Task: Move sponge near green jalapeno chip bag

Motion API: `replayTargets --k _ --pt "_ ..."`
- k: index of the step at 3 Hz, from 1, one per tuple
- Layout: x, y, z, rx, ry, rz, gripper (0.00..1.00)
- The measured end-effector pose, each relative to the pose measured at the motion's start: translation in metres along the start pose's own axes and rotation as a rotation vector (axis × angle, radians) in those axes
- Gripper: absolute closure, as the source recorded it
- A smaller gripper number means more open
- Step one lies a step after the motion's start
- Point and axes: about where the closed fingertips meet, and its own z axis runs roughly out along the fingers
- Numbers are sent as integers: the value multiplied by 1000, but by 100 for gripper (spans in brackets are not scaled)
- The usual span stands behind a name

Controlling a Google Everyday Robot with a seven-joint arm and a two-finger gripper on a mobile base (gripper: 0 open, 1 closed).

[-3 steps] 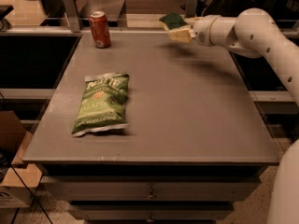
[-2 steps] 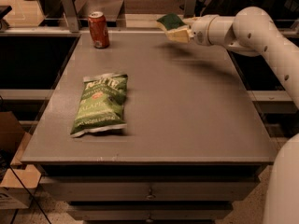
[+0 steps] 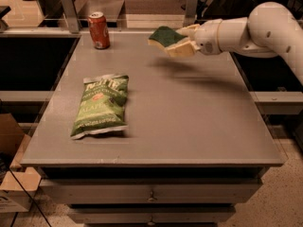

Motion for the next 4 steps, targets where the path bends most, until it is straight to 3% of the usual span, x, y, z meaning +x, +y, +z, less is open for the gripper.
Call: replayTargets --k 1,2,3,4 --pt "5 63 -20 -170 -1 -41 100" --pt "16 125 -39 -346 28 -33 100" --pt "29 177 -55 -487 74 2 83" --pt "39 217 -58 -591 76 56 59"
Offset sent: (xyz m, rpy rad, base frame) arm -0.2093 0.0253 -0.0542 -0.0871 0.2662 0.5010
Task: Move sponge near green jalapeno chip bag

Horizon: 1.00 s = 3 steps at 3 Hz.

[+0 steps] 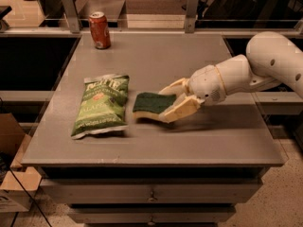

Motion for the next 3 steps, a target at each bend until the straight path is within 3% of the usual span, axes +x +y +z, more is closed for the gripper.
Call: replayTargets --k 1,2,3 --pt "-6 14 19 -31 -92 20 36" --pt "-10 15 22 -35 -103 19 13" --pt "-11 16 24 -39 -103 18 0"
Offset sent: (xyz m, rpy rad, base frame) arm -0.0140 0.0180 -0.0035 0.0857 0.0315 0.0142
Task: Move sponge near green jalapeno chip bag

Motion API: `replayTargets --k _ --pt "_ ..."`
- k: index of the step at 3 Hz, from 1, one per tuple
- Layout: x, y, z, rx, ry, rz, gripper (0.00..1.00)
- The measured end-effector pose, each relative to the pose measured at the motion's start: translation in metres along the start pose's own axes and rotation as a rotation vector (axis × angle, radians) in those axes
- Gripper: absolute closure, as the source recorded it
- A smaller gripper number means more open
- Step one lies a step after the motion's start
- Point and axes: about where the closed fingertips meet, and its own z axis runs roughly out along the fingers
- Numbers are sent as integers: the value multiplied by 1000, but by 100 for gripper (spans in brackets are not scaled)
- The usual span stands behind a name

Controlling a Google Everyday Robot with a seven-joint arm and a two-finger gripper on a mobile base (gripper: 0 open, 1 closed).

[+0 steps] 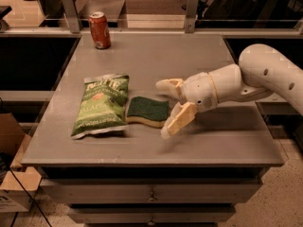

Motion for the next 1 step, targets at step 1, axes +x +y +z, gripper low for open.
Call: replayTargets --k 1 --pt "0 0 0 0 0 0 0"
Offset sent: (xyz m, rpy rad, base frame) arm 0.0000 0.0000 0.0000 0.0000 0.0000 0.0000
